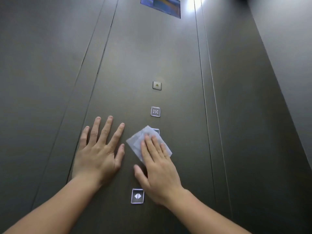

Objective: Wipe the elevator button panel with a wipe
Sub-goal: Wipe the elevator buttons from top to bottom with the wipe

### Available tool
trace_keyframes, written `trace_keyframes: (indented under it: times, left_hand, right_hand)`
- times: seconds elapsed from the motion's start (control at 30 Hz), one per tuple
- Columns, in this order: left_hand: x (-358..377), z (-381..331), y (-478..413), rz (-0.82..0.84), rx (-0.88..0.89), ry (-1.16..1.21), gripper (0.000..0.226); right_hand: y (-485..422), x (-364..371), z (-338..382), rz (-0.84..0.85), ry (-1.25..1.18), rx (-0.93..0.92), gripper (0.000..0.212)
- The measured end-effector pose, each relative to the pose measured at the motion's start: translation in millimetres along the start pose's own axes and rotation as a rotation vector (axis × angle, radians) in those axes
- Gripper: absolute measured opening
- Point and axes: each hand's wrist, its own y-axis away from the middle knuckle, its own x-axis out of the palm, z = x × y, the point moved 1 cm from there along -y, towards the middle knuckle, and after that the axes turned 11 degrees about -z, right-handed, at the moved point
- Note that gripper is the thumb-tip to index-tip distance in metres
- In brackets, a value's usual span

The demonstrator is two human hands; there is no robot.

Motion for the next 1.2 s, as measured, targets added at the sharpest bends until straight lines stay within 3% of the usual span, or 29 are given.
trace_keyframes:
  times: [0.13,0.37,0.6,0.77,0.83,1.03,1.2]
  left_hand:
    - [4.2,-3.8,6.6,-0.028,-0.045,-0.015,0.067]
    - [9.2,-6.4,11.1,-0.045,-0.064,-0.045,0.067]
    - [12.2,-8.0,13.7,-0.084,-0.054,-0.075,0.068]
    - [12.1,-9.4,13.7,-0.096,-0.063,-0.086,0.067]
    - [13.4,-7.7,14.3,-0.106,-0.063,-0.089,0.067]
    - [13.3,-7.0,14.2,-0.103,-0.051,-0.075,0.069]
    - [10.0,-15.1,26.1,-0.090,-0.112,-0.069,0.067]
  right_hand:
    - [23.8,-1.8,-19.5,-0.003,0.049,-0.073,0.073]
    - [-30.5,-10.1,-51.8,-0.055,0.073,0.215,0.075]
    - [-18.4,7.9,-15.7,0.032,0.087,-0.169,0.077]
    - [-23.5,0.3,-42.3,-0.039,0.134,0.181,0.078]
    - [-23.7,3.6,-26.0,-0.060,0.081,0.229,0.081]
    - [-11.9,6.0,-6.8,0.017,0.026,-0.147,0.073]
    - [18.2,1.6,-28.1,-0.057,0.066,0.163,0.074]
